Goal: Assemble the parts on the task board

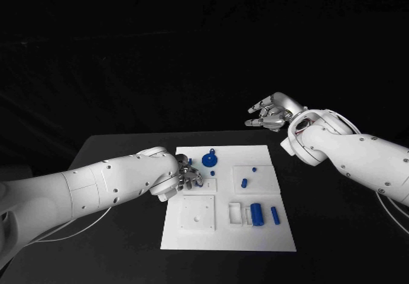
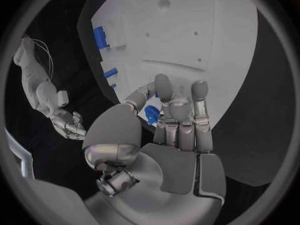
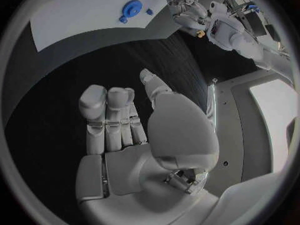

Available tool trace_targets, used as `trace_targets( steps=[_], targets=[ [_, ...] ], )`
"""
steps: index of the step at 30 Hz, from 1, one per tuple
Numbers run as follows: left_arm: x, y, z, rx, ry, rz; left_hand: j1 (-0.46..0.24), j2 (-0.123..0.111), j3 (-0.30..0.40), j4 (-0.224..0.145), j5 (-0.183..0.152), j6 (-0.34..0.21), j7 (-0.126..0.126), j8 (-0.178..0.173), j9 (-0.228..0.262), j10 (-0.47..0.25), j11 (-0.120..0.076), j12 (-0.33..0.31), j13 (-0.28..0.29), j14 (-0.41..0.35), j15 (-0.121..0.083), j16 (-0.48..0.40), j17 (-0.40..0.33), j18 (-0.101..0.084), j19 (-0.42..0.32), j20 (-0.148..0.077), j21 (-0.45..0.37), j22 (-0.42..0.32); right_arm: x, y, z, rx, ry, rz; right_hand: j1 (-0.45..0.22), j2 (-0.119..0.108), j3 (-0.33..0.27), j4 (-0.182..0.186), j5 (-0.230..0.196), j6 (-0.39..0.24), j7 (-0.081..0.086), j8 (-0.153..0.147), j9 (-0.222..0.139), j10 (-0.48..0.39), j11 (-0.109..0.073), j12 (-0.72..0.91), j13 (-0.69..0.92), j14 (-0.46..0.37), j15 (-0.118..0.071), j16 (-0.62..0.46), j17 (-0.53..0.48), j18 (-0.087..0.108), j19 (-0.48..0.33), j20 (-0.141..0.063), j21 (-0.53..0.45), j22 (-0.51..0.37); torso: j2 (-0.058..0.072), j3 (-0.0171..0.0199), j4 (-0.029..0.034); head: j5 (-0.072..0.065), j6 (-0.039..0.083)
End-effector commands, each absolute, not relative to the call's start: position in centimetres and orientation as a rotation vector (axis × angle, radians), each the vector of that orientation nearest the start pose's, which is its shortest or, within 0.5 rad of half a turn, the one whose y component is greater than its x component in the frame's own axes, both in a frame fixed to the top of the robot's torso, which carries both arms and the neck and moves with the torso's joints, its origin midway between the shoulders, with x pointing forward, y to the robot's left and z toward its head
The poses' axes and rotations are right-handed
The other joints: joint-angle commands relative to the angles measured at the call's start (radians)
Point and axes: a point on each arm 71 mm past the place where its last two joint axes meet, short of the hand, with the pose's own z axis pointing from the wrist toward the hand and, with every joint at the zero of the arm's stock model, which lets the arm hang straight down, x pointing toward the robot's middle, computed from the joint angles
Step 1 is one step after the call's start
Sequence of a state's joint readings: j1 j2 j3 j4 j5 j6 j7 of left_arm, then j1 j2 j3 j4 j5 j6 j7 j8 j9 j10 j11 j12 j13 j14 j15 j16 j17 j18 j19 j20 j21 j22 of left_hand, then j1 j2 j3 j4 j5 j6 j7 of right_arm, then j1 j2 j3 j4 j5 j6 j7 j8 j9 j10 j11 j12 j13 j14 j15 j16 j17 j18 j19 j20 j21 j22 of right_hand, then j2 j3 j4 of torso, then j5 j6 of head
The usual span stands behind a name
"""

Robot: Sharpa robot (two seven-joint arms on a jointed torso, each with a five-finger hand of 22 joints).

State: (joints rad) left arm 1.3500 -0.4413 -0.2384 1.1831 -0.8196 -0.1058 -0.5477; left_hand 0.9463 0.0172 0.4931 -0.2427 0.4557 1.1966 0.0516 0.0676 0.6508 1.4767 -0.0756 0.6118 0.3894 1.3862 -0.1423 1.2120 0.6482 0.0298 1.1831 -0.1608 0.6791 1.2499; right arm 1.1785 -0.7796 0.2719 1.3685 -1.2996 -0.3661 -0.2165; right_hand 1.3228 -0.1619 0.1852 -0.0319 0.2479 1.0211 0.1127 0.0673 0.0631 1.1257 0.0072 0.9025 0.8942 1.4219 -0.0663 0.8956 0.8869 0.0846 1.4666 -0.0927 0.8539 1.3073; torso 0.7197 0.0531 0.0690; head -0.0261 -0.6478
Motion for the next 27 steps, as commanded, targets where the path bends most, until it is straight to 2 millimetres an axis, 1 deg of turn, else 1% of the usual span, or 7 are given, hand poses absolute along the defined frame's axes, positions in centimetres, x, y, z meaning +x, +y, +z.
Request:
trace_targets(
  steps=[1, 6, 15, 19, 23, 26, 27],
  targets=[
    [53.38, 11.87, -22.52, -0.381, 2.237, -0.402, 0.005, 0.015, 0.021, -0.013, -0.007, 0.142, -0.092, 0.004, 0.323, 0.038, -0.015, 0.004, 0.0, 0.002, -0.003, 0.004, 0.001, -0.011, 0.006, 0.001, -0.006, 0.002, 54.56, -23.91, -9.45, 0.293, 1.449, 0.637, -0.011, 0.003, 0.004, -0.004, 0.005, 0.01, -0.002, -0.005, 0.0, -0.001, -0.005, 0.004, -0.001, 0.004, -0.004, -0.001, 0.001, 0.006, 0.032, 0.004, 0.0, 0.105, 0.0, 0.0004, -0.0004, -0.001, 0.0],
    [53.31, 11.91, -22.63, -0.376, 2.257, -0.395, 0.003, 0.019, 0.021, -0.013, -0.016, 0.142, -0.092, 0.004, 0.324, 0.038, -0.014, 0.004, 0.001, 0.001, -0.002, 0.003, -0.001, -0.012, 0.007, 0.002, -0.014, 0.009, 54.58, -23.91, -9.48, 0.293, 1.451, 0.636, -0.011, 0.003, 0.004, -0.004, 0.005, 0.01, -0.002, -0.005, 0.0, -0.001, -0.005, 0.004, -0.002, 0.004, -0.004, -0.001, 0.002, 0.006, 0.032, 0.004, 0.0, 0.105, 0.0, 0.0001, -0.0004, -0.001, 0.0],
    [53.18, 11.87, -22.79, -0.361, 2.29, -0.385, 0.003, 0.021, 0.018, -0.016, -0.017, 0.142, -0.092, 0.003, 0.324, 0.038, -0.013, 0.003, 0.001, -0.001, -0.001, 0.002, -0.003, -0.013, 0.015, 0.003, -0.04, 0.036, 54.61, -23.87, -9.5, 0.291, 1.453, 0.636, -0.01, 0.003, 0.005, -0.006, 0.006, 0.011, -0.002, -0.005, 0.0, -0.001, -0.005, 0.005, -0.002, 0.004, -0.004, -0.003, 0.001, 0.005, 0.032, 0.004, 0.0, 0.105, 0.001, 0.0005, -0.0006, 0.0, 0.0],
    [53.17, 11.79, -22.82, -0.356, 2.297, -0.384, 0.004, 0.025, 0.012, -0.01, -0.048, 0.146, -0.093, 0.004, 0.323, 0.038, -0.013, 0.005, 0.003, 0.001, 0.0, 0.004, 0.001, -0.014, 0.02, 0.004, -0.054, 0.049, 54.62, -23.84, -9.51, 0.29, 1.453, 0.636, -0.01, 0.003, 0.005, -0.006, 0.006, 0.011, -0.002, -0.005, 0.0, -0.001, -0.005, 0.005, -0.002, 0.004, -0.004, -0.003, 0.001, 0.005, 0.032, 0.004, 0.0, 0.105, 0.001, 0.0007, -0.0008, 0.0, -0.001],
    [53.19, 11.68, -22.84, -0.354, 2.3, -0.385, 0.015, 0.034, -0.005, 0.007, -0.103, 0.151, -0.094, 0.003, 0.318, 0.038, -0.012, 0.007, 0.005, 0.001, 0.002, 0.005, 0.003, -0.016, 0.025, 0.005, -0.067, 0.057, 54.63, -23.81, -9.52, 0.289, 1.453, 0.635, -0.01, 0.003, 0.005, -0.006, 0.006, 0.011, -0.002, -0.005, 0.0, -0.001, -0.005, 0.005, -0.002, 0.004, -0.004, -0.003, 0.001, 0.005, 0.032, 0.004, 0.0, 0.105, 0.0, 0.0015, -0.0011, 0.0, -0.001],
    [53.21, 11.6, -22.87, -0.352, 2.302, -0.386, 0.019, 0.039, -0.012, 0.017, -0.124, 0.156, -0.096, 0.004, 0.316, 0.038, -0.013, 0.011, 0.008, 0.003, 0.002, 0.01, 0.011, -0.017, 0.028, 0.006, -0.072, 0.063, 54.64, -23.79, -9.52, 0.289, 1.454, 0.636, -0.012, 0.003, 0.007, -0.007, 0.007, 0.013, -0.003, -0.005, 0.0, -0.001, -0.005, 0.005, -0.004, 0.004, -0.004, -0.003, 0.001, 0.005, 0.032, 0.004, -0.001, 0.105, 0.001, 0.002, -0.0009, -0.001, -0.001],
    [53.21, 11.59, -22.88, -0.351, 2.303, -0.386, 0.019, 0.039, -0.012, 0.017, -0.125, 0.156, -0.096, 0.004, 0.316, 0.038, -0.013, 0.011, 0.008, 0.003, 0.002, 0.01, 0.011, -0.017, 0.028, 0.006, -0.072, 0.063, 54.64, -23.79, -9.52, 0.289, 1.454, 0.636, -0.012, 0.003, 0.007, -0.007, 0.007, 0.013, -0.003, -0.005, 0.0, -0.001, -0.005, 0.005, -0.004, 0.004, -0.004, -0.003, 0.001, 0.005, 0.032, 0.004, -0.001, 0.105, 0.001, 0.0019, -0.0007, -0.001, -0.002]
  ],
)
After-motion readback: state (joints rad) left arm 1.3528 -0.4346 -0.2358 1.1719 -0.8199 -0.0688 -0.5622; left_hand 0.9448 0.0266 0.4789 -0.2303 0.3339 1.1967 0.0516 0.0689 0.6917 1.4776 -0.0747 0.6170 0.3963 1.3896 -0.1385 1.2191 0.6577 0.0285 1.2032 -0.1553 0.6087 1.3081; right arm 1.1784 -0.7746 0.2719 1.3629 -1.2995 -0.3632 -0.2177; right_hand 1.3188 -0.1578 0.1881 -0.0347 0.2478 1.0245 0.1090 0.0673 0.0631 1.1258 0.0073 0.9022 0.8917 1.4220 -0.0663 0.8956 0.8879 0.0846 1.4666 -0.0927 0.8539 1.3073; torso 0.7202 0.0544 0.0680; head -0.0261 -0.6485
